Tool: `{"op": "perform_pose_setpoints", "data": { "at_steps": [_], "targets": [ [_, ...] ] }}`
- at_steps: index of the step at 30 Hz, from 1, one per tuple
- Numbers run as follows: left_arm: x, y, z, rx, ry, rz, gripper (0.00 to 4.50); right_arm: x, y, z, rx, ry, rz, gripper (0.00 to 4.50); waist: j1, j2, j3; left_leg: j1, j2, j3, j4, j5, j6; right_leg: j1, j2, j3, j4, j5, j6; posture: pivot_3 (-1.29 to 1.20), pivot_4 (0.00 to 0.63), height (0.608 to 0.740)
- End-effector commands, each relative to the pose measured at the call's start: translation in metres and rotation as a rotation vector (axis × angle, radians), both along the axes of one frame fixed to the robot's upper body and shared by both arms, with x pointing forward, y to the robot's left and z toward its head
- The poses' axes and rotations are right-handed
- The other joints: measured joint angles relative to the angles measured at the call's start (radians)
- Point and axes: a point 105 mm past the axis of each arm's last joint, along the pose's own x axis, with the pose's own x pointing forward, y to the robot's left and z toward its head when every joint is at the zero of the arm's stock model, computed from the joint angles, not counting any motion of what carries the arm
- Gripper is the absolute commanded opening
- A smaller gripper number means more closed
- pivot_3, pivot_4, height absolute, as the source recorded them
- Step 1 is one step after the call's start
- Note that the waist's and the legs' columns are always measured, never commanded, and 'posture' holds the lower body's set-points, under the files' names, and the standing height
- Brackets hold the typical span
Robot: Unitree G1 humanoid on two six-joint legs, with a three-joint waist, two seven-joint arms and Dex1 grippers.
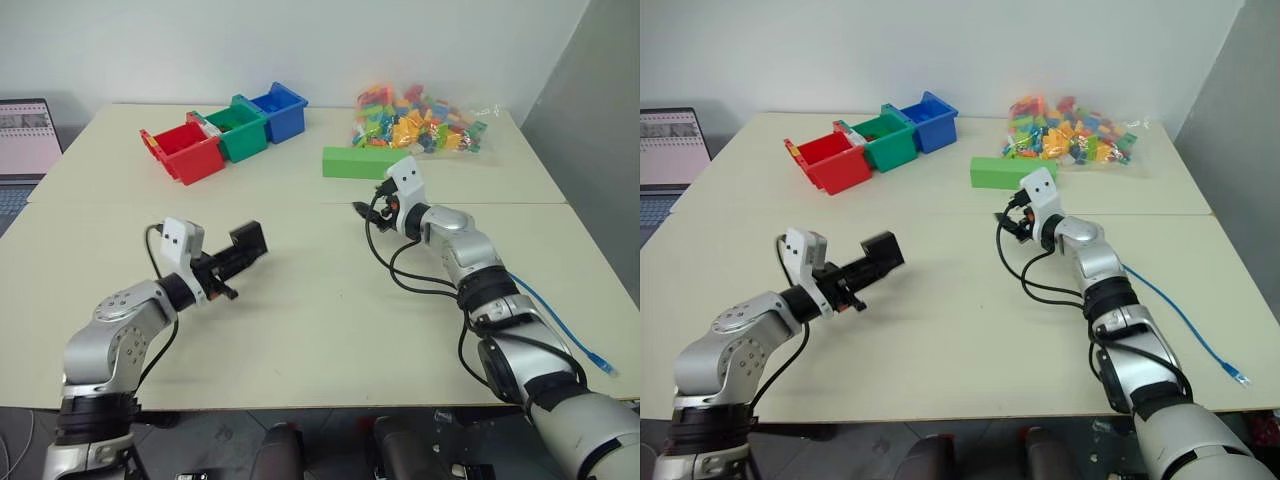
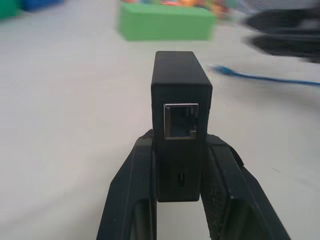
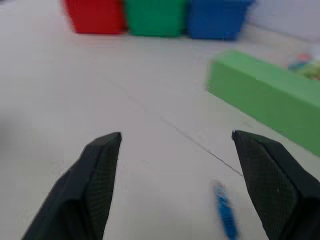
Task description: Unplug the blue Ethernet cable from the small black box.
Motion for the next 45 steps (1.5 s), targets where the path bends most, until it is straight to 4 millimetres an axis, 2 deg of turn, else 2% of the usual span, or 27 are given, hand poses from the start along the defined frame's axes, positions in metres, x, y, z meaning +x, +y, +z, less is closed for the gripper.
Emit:
{"op": "perform_pose_setpoints", "data": {
  "at_steps": [1,7,13,15,17,25,28,31,34,39,45],
  "targets": [
    [0.025,0.021,0.009,0.092,-0.125,0.185,0.79,-0.057,0.024,0.03,-0.008,-0.04,0.261,3.6,0.005,0.0,0.0,0.0,0.001,0.0,0.001,0.0,0.0,0.0,0.0,0.0,-0.001,0.0,0.0,0.0,0.15,0.74],
    [0.057,0.027,-0.005,0.189,-0.207,0.316,0.79,-0.085,0.032,0.034,-0.054,-0.022,0.308,3.6,0.009,-0.001,0.0,0.0,0.0,0.0,0.002,0.0,0.0,0.0,0.0,-0.001,0.0,0.0,0.0,0.0,0.15,0.74],
    [0.066,0.027,-0.034,0.177,-0.151,0.331,0.79,-0.085,0.032,0.03,-0.085,-0.015,0.268,3.6,0.008,-0.001,-0.001,-0.002,-0.001,0.001,0.002,0.0,0.0,0.0,0.0,0.0,-0.001,0.0,0.0,0.0,0.15,0.74],
    [0.065,0.028,-0.04,0.15,-0.131,0.325,1.49,-0.084,0.031,0.03,-0.086,-0.014,0.254,3.63,0.008,-0.001,-0.001,-0.002,-0.001,0.001,0.002,0.0,0.0,0.0,0.0,0.0,-0.001,0.0,0.0,0.0,0.15,0.74],
    [0.064,0.03,-0.045,0.124,-0.111,0.327,1.69,-0.084,0.031,0.03,-0.086,-0.013,0.245,3.63,0.007,-0.001,-0.001,-0.002,-0.001,0.0,0.002,0.0,0.0,0.0,0.0,-0.001,-0.001,0.0,0.0,0.0,0.15,0.74],
    [0.055,0.033,-0.05,0.065,-0.101,0.313,3.55,-0.084,0.03,0.028,-0.083,-0.005,0.232,3.63,0.005,-0.001,-0.001,-0.001,-0.001,0.0,0.002,0.0,0.0,0.0,0.0,-0.001,0.0,0.0,0.0,0.0,0.15,0.74],
    [0.043,0.042,-0.048,0.104,-0.105,0.342,4.18,-0.083,0.027,0.025,-0.079,0.008,0.212,3.63,0.003,-0.001,-0.001,-0.001,0.0,0.0,0.002,0.0,0.0,0.0,0.0,0.0,0.0,0.0,0.0,0.0,0.15,0.74],
    [0.026,0.051,-0.045,0.122,-0.084,0.359,4.18,-0.081,0.017,0.019,-0.051,0.034,0.169,3.63,-0.001,-0.001,-0.001,-0.001,0.0,0.001,0.002,0.0,0.0,0.0,0.0,0.0,0.0,0.0,0.0,0.0,0.15,0.74],
    [-0.003,0.058,-0.043,0.256,-0.034,0.326,4.18,-0.074,-0.006,0.009,-0.025,0.066,0.093,3.63,-0.009,-0.002,-0.001,0.0,0.001,0.0,0.001,0.0,0.0,0.0,0.0,0.0,0.0,0.0,0.0,0.0,0.15,0.74],
    [-0.041,0.056,-0.012,0.319,-0.068,0.207,4.18,-0.077,-0.04,0.005,-0.008,0.085,0.053,3.63,-0.012,-0.002,0.0,0.002,0.0,0.001,0.001,0.0,0.0,0.002,-0.001,0.001,0.001,0.0,0.001,0.0,0.15,0.74],
    [-0.067,0.06,0.017,0.35,-0.009,0.043,4.18,-0.081,-0.07,0.011,-0.022,0.1,0.053,3.63,-0.01,-0.002,0.001,0.003,0.001,0.0,0.001,0.0,0.0,0.001,0.001,0.001,0.0,-0.003,0.006,0.0,0.15,0.74]
  ]
}}
